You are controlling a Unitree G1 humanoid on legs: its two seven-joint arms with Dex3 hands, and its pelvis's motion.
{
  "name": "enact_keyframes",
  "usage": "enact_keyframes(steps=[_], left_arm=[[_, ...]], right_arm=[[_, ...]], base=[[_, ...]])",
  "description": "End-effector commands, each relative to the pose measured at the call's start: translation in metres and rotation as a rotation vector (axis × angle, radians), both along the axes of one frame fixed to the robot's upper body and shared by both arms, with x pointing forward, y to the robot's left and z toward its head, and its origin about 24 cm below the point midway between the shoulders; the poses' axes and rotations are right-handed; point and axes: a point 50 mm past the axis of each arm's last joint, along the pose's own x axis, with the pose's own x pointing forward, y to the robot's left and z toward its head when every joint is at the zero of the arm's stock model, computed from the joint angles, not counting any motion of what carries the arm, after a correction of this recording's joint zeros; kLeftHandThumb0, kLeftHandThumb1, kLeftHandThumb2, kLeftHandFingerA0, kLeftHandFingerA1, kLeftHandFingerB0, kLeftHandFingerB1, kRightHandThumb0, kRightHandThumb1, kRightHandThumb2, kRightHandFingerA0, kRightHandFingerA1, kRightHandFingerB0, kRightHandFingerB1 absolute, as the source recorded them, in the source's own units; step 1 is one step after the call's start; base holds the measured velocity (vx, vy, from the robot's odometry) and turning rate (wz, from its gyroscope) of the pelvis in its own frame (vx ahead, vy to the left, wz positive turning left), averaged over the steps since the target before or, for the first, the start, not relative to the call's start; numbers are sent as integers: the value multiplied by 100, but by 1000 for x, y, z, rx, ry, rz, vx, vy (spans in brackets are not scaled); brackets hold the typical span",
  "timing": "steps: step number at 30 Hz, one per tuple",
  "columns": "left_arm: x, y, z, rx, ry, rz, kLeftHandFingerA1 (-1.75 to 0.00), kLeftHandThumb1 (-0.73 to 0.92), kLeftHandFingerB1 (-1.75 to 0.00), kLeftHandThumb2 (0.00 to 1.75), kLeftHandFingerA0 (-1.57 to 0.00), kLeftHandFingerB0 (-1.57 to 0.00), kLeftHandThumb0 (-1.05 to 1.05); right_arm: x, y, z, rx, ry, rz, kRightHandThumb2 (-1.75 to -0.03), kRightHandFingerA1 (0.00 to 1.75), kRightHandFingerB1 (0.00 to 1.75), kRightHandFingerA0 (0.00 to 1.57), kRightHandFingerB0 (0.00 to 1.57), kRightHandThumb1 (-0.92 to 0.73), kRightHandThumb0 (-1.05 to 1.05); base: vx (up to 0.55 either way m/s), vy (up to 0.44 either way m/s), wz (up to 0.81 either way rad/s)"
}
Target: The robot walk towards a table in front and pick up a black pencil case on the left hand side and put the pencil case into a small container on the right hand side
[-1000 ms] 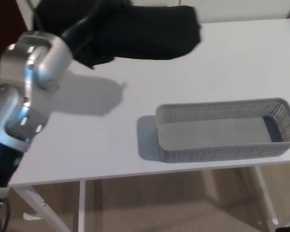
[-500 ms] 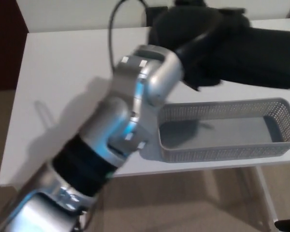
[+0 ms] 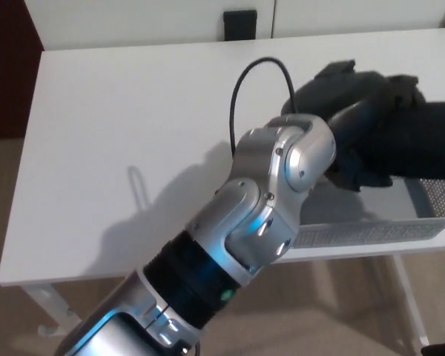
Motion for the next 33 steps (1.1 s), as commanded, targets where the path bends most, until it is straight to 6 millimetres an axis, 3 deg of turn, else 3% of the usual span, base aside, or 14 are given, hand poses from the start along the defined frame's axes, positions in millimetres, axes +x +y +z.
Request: enact_keyframes(steps=[1,2,3,10,18,19,23,24,25,26,27,31,32,33], left_arm=[[-4,-2,-11,7,102,22,-120,76,-60,62,-78,-63,-30],[-3,-2,-12,11,110,26,-120,76,-60,62,-78,-63,-30],[-3,0,-15,16,108,32,-90,77,-59,61,-77,-68,-30],[3,13,-30,3,160,88,-69,72,-52,66,-72,-57,-27],[3,22,-40,-3,188,126,-85,71,-60,67,-76,-65,-28],[3,25,-47,30,193,140,-89,74,-67,71,-83,-77,-29],[-1,28,-54,43,209,148,-88,70,-62,65,-76,-73,-31],[-3,28,-57,38,217,162,-97,71,-44,62,-101,-49,-27],[-4,28,-58,36,221,168,-97,71,-44,62,-101,-49,-27],[-3,31,-57,25,196,166,-125,68,-33,61,-94,-26,-27],[-3,32,-57,36,194,169,-114,64,-27,59,-59,-9,-35],[-3,32,-58,40,193,171,-114,64,-27,59,-59,-9,-35],[0,35,-60,92,200,193,0,41,0,73,0,0,-77],[2,36,-61,114,203,204,0,41,0,73,0,0,-77]], right_arm=[[-2,-6,2,-13,12,7,-54,54,49,77,66,-50,-17],[-2,-6,2,-13,11,7,-54,54,49,77,66,-50,-17],[-1,-5,2,-12,4,6,-54,55,50,79,67,-50,-17],[5,-5,4,-18,11,22,-54,54,49,81,66,-49,-18],[4,-5,4,-22,11,33,-54,54,48,79,66,-49,-19],[3,-6,5,-23,4,36,-54,54,48,79,66,-49,-21],[-3,-5,3,-30,15,46,-54,54,48,80,68,-49,-22],[-5,-5,2,-17,14,35,-54,54,49,79,68,-49,-20],[-6,-5,2,-11,14,30,-54,54,49,79,68,-49,-20],[-3,-4,2,-11,13,33,-54,54,49,78,67,-50,-21],[-2,-3,2,-12,15,34,-54,53,49,78,67,-50,-21],[-2,-3,2,-13,15,35,-54,53,49,78,67,-50,-21],[3,-2,3,-28,9,41,-54,53,48,80,68,-50,-23],[5,-2,4,-34,7,44,-54,53,48,80,68,-50,-23]], base=[[0,0,0],[0,0,0],[0,0,0],[0,0,0],[0,0,0],[0,0,0],[0,0,0],[0,0,0],[0,0,0],[0,0,0],[0,0,0],[0,0,0],[0,0,0],[0,0,0]])
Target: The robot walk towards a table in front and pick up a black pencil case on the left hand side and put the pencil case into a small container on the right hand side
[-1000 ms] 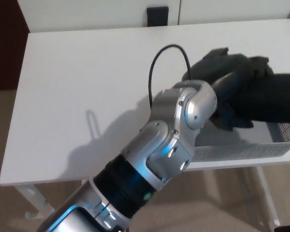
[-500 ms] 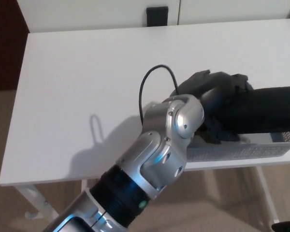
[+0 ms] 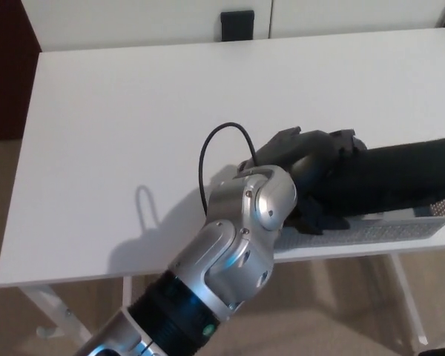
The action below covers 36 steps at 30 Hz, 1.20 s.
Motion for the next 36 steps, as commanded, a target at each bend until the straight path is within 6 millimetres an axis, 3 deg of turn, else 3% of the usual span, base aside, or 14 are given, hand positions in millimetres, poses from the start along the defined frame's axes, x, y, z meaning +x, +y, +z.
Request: enact_keyframes(steps=[1,2,3,16,22,23,24,28,29,30,33,34,35,36], left_arm=[[4,11,-10,107,23,61,0,54,0,57,0,0,-82],[5,11,-9,111,18,60,0,47,0,84,0,0,-86],[4,11,-9,113,7,57,0,47,-1,86,0,0,-88],[1,9,-1,110,-26,39,0,48,-1,87,0,0,-89],[-5,6,20,91,-83,-16,0,49,0,86,0,0,-89],[-7,5,26,74,-98,-26,0,48,-1,85,0,0,-87],[-9,5,31,59,-118,-37,0,57,0,58,0,0,-84],[-26,4,81,-12,-287,-106,0,59,0,59,0,0,-86],[-33,6,102,-62,-360,-138,0,58,0,59,0,0,-85],[-37,7,111,-83,-391,-151,0,58,0,59,0,0,-85],[-38,8,112,-81,-388,-152,0,58,0,59,0,0,-85],[-47,13,134,-113,-465,-173,0,47,0,82,0,0,-89],[-64,22,165,-158,-583,-206,0,47,0,82,0,0,-89],[-78,33,184,-200,-643,-224,0,45,0,78,0,0,-86]], right_arm=[[6,-3,5,-32,-9,22,-54,53,48,79,68,-50,-23],[7,-4,6,-32,-11,24,-54,53,48,79,67,-50,-23],[8,-4,7,-33,-17,29,-54,53,48,77,66,-50,-22],[11,-2,9,-20,-37,43,-54,54,49,79,69,-49,-21],[12,-3,10,-22,-35,42,-54,54,49,80,68,-49,-21],[11,-4,10,-22,-33,44,-54,54,49,80,67,-49,-21],[12,-4,11,-21,-33,45,-54,54,49,80,67,-49,-21],[12,-7,12,-26,-27,42,-54,54,49,83,68,-49,-20],[11,-6,12,-28,-26,43,-54,55,49,85,69,-49,-19],[11,-7,11,-29,-24,44,-54,55,49,85,69,-49,-19],[11,-7,11,-30,-23,44,-54,55,49,85,69,-49,-19],[8,-7,10,-31,-15,49,-54,53,48,81,67,-49,-22],[4,-7,8,-32,-2,56,-54,53,48,81,67,-49,-22],[3,-7,7,-33,10,55,-54,53,48,84,67,-49,-24]], base=[[0,0,0],[0,0,0],[0,0,0],[0,0,0],[0,0,0],[0,0,0],[0,0,0],[0,0,0],[0,0,0],[0,0,0],[0,0,0],[0,0,0],[0,0,0],[0,0,0]])
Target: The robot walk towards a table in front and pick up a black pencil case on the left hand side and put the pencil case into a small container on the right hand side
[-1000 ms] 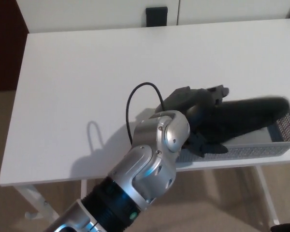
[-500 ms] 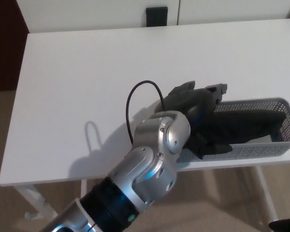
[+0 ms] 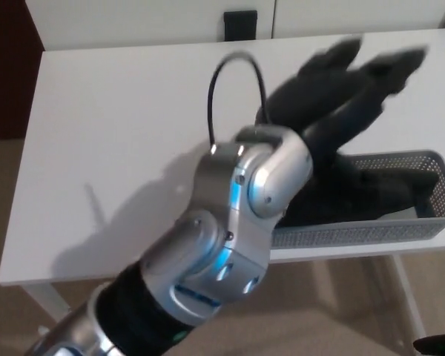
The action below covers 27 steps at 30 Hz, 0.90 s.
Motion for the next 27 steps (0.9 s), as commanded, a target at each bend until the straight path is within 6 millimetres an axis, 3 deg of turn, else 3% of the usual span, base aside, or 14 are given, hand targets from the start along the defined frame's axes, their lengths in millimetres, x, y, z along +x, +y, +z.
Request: enact_keyframes(steps=[1,6,9,10,12,13,15,16,17,18,19,22,23,27], left_arm=[[-43,34,78,-101,-261,-69,0,58,0,59,0,0,-85],[-87,72,72,-139,-313,-149,0,58,0,59,0,0,-81],[-91,75,70,-138,-314,-156,0,58,0,59,0,0,-81],[-103,85,37,-167,-285,-263,0,49,-8,87,0,0,-84],[-132,102,-11,-240,-81,-408,-5,48,-15,85,-2,-9,-80],[-148,108,-28,-286,38,-437,-19,46,-26,87,-5,-8,-76],[-151,110,-31,-293,51,-440,-19,46,-26,87,-5,-8,-76],[-163,115,-47,-279,241,-476,-51,39,-48,100,-1,0,-38],[-181,122,-63,-278,479,-526,-51,39,-48,100,-1,0,-38],[-190,127,-73,-242,624,-534,-34,77,-28,63,-17,-19,-79],[-195,132,-78,-214,697,-524,-33,79,-28,64,-17,-20,-79],[-203,145,-92,-186,809,-475,-32,74,-27,63,-15,-19,-85],[-206,159,-108,-170,886,-416,-31,58,-28,59,-19,-18,-88],[-220,203,-145,-105,1059,-213,-33,49,-29,58,-22,-17,-81]], right_arm=[[-10,-8,-3,-19,53,1,-54,53,48,82,66,-50,-24],[-20,-8,-7,-10,81,-8,-54,52,48,78,66,-50,-23],[-21,-8,-6,-10,82,-7,-54,52,48,78,66,-50,-23],[-29,-9,-10,0,112,-17,-55,52,47,77,64,-51,-22],[-39,-11,-13,-19,129,-8,-55,52,47,76,65,-51,-22],[-43,-10,-15,-20,139,-10,-55,52,48,76,65,-51,-20],[-44,-10,-15,-20,140,-10,-55,52,48,76,65,-51,-20],[-45,-10,-16,-17,143,-14,-55,52,47,75,64,-52,-22],[-47,-10,-16,-12,147,-20,-55,52,47,75,64,-52,-22],[-49,-10,-17,-14,150,-26,-55,52,47,75,65,-52,-19],[-50,-11,-17,-17,151,-29,-55,52,48,75,65,-52,-19],[-51,-10,-18,-25,147,-36,-55,52,48,76,66,-51,-18],[-51,-10,-18,-31,147,-41,-55,52,48,76,66,-51,-19],[-54,-9,-21,-34,152,-62,-54,53,48,78,66,-51,-17]], base=[[0,0,0],[0,0,0],[0,0,0],[0,0,0],[0,0,0],[0,0,0],[0,0,0],[0,0,0],[0,0,0],[0,0,0],[0,0,0],[0,0,0],[0,0,0],[0,0,0]])
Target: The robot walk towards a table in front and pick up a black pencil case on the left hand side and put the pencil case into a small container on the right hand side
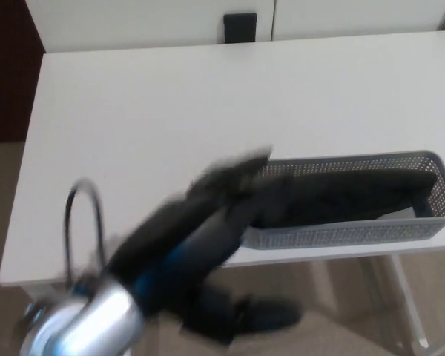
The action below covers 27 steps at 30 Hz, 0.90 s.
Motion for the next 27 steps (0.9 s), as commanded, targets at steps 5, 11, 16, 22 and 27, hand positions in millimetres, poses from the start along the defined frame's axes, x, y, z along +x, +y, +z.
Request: enact_keyframes(steps=[5,11,16,22,27], left_arm=[[-136,109,-74,-60,744,-139,-32,47,-30,56,-23,-22,-76],[-128,127,-89,2,791,-32,-33,44,-30,55,-29,-30,-75],[-114,137,-126,-87,876,120,-38,49,-30,56,-29,-27,-69],[-58,166,-209,17,834,597,-37,45,-34,81,-7,-11,-74],[-50,210,-234,134,807,961,-51,30,-49,91,-1,0,-37]], right_arm=[[-34,-7,-12,-31,77,-66,-54,53,49,77,66,-50,-16],[-30,-8,-11,-30,67,-77,-54,52,49,76,66,-50,-17],[-33,-11,-11,-21,67,-113,-54,53,48,75,64,-51,-15],[-35,-10,-10,-5,16,-167,-56,51,45,65,52,-54,-23],[-25,-4,-9,7,-16,-163,-54,55,49,69,56,-51,-25]], base=[[0,0,0],[0,0,0],[0,0,0],[0,0,0],[0,0,0]])
